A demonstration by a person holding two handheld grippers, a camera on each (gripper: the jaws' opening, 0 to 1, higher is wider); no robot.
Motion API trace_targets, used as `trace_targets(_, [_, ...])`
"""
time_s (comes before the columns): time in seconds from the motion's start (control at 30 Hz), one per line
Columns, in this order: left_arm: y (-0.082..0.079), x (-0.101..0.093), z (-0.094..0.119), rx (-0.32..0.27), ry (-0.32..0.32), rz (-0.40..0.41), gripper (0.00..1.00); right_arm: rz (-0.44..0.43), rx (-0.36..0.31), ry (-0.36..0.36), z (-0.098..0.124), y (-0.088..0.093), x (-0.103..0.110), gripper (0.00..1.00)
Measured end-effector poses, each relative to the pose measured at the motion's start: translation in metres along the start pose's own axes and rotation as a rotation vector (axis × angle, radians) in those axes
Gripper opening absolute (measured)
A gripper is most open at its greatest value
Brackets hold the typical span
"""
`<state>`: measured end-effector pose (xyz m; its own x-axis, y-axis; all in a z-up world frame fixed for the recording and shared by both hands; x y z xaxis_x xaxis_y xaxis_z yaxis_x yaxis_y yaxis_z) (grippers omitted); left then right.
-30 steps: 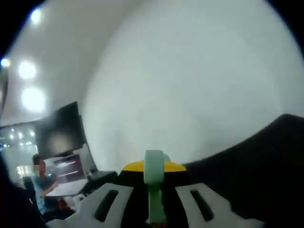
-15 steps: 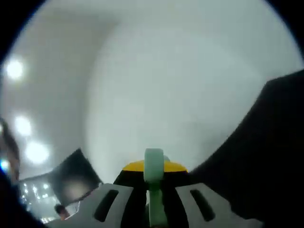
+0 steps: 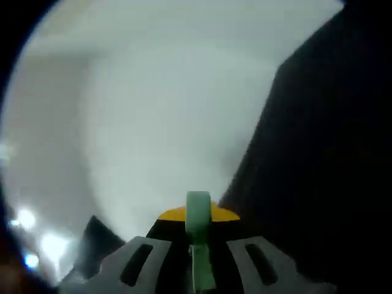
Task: Pick up the broom and sweep the trash on the tabletop into the dustpan.
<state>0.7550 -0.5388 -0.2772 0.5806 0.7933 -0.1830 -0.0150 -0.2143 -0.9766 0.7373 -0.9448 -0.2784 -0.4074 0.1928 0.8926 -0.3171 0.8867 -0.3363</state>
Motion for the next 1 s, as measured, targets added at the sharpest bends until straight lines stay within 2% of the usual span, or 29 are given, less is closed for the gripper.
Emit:
trace_targets(0.1, [0.0,-0.001,0.0,0.0,0.002,0.002,0.24,-0.063,0.047,0.043,0.009,0.011,-0.01,0.12])
trace_targets(0.2, [0.0,-0.001,0.001,-0.001,0.004,0.006,0.24,-0.148,0.092,0.054,0.015,0.024,-0.014,0.12])
trace_targets(0.33, [0.0,-0.001,0.001,-0.003,0.004,0.007,0.24,-0.167,0.139,0.083,0.02,0.034,-0.019,0.12])
trace_targets(0.43, [0.0,-0.002,0.001,-0.002,0.003,0.005,0.24,-0.146,0.169,0.118,0.024,0.038,-0.024,0.12])
trace_targets(0.57, [-0.001,-0.004,0.001,-0.001,0.011,-0.001,0.24,-0.146,0.155,0.125,0.027,0.038,-0.028,0.13])
trace_targets(0.63, [0.001,-0.004,0.001,0.008,0.011,-0.01,0.24,-0.074,0.169,0.148,0.028,0.037,-0.028,0.15])
trace_targets(0.8, [0.002,-0.007,0.0,0.02,0.018,-0.028,0.24,-0.072,0.18,0.145,0.026,0.036,-0.026,0.18])
trace_targets(0.87, [0.003,-0.008,-0.001,0.027,0.023,-0.035,0.24,-0.072,0.17,0.139,0.026,0.035,-0.029,0.25])
trace_targets(0.9, [0.003,-0.01,-0.001,0.028,0.029,-0.037,0.24,-0.066,0.157,0.128,0.026,0.034,-0.031,0.31])
trace_targets(0.97, [0.003,-0.014,0.0,0.034,0.069,-0.039,0.24,-0.042,0.095,0.085,0.021,0.029,-0.022,0.52])
trace_targets(1.0, [0.001,-0.017,0.001,0.036,0.112,0.009,0.25,-0.024,0.061,0.07,0.022,0.025,-0.018,0.6])
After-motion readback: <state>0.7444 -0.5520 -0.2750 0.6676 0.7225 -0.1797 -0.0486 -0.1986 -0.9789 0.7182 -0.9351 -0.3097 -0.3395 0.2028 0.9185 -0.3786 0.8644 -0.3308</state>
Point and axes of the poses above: the point that each gripper's makers call its tool centre point, and the gripper's own axes: z roughly backward along the fingers, x roughly to its left, y roughly out of its underside, the point moved 4 cm from there along z, roughly backward along the fingers, and after that the axes turned 12 degrees about -y, right-handed, at the moved point
